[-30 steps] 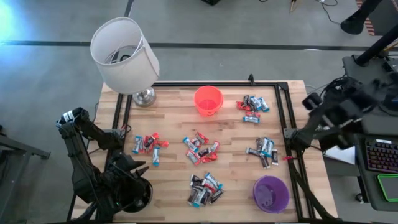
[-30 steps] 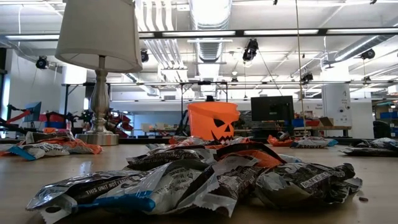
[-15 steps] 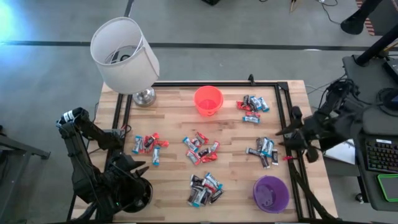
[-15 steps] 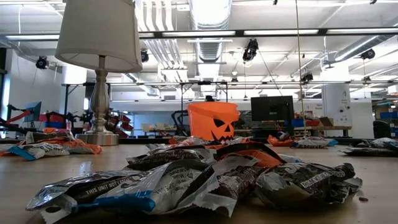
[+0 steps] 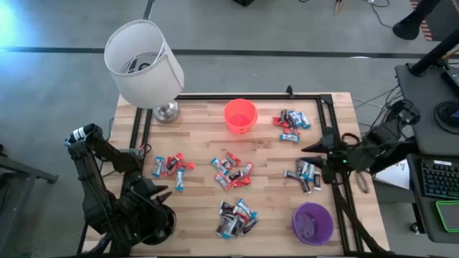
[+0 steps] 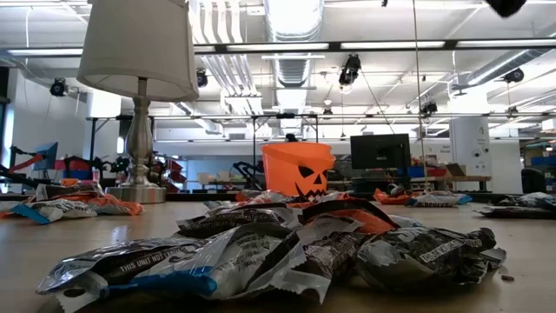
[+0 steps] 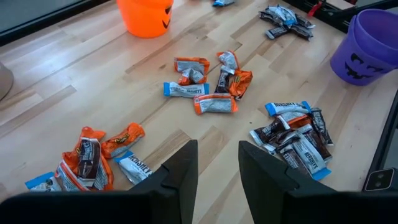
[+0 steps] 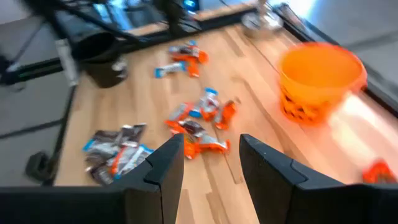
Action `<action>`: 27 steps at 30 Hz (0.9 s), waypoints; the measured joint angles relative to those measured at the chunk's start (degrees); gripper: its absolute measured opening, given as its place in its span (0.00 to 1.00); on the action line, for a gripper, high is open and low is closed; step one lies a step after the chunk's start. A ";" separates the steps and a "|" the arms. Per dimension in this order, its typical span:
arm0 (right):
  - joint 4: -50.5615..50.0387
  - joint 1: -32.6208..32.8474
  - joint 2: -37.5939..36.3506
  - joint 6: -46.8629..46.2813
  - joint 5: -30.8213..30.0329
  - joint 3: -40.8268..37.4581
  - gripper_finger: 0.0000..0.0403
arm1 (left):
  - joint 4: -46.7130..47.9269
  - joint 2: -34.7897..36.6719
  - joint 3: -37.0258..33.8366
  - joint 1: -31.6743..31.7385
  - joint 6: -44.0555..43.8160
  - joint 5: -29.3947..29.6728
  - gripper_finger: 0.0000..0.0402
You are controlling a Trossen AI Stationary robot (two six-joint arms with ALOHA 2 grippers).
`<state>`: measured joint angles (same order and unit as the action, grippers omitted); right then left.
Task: Organize candy in baskets
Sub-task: Put the white chocolate into the purple bucket
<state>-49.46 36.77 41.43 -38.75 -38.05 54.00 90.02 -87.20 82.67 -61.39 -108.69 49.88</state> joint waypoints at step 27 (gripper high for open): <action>-18.03 -20.33 17.69 -43.74 17.51 -1.82 0.36 | 0.00 1.92 0.02 -0.21 10.21 0.12 0.24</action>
<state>-67.49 16.45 59.12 -82.49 -20.54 52.18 90.02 -85.27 82.70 -61.59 -98.48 50.00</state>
